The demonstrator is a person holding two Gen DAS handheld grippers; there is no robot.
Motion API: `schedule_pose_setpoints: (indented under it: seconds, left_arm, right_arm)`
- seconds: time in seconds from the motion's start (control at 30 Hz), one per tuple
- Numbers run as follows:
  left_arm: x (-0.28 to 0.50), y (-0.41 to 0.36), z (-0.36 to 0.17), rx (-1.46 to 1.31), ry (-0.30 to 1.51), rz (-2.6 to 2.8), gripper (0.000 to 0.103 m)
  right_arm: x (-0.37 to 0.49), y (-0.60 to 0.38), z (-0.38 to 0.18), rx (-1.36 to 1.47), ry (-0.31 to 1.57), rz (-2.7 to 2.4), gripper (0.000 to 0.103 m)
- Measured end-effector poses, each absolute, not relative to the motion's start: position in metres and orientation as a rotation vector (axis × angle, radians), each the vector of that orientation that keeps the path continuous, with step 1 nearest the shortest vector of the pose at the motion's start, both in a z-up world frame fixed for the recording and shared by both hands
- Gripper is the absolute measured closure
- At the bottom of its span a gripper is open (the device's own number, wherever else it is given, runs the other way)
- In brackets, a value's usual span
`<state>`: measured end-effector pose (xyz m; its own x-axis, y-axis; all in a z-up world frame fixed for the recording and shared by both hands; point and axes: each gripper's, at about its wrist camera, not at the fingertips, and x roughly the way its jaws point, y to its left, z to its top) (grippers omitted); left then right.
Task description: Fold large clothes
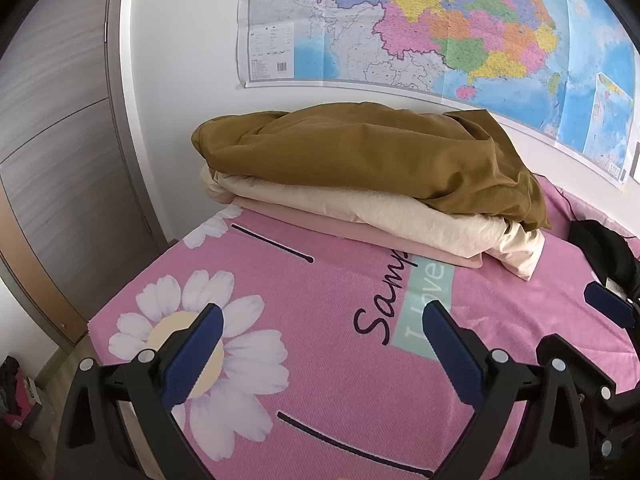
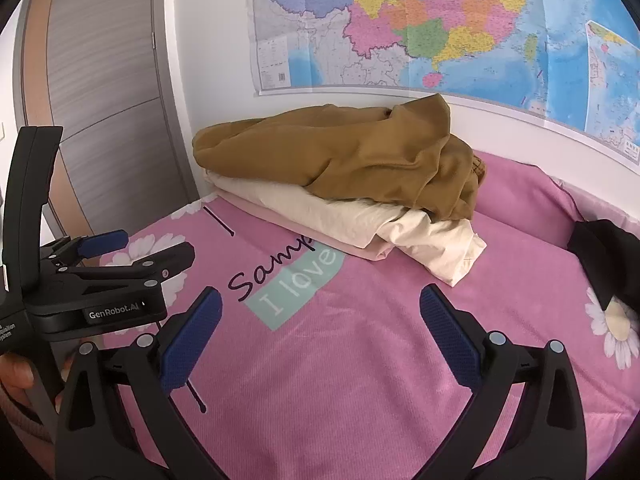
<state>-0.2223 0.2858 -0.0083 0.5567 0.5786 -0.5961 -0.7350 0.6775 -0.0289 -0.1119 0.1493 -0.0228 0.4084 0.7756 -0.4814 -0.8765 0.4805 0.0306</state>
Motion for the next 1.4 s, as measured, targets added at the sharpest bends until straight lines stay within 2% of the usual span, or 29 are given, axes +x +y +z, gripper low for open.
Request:
schedule_pose_setpoints:
  seconds: [1.4]
  left_arm:
    - [-0.214,0.274,-0.006,-0.251,0.6,0.78,0.006]
  right_arm:
    - [-0.109,0.144,-0.024,-0.233,0.484,1.047,0.005]
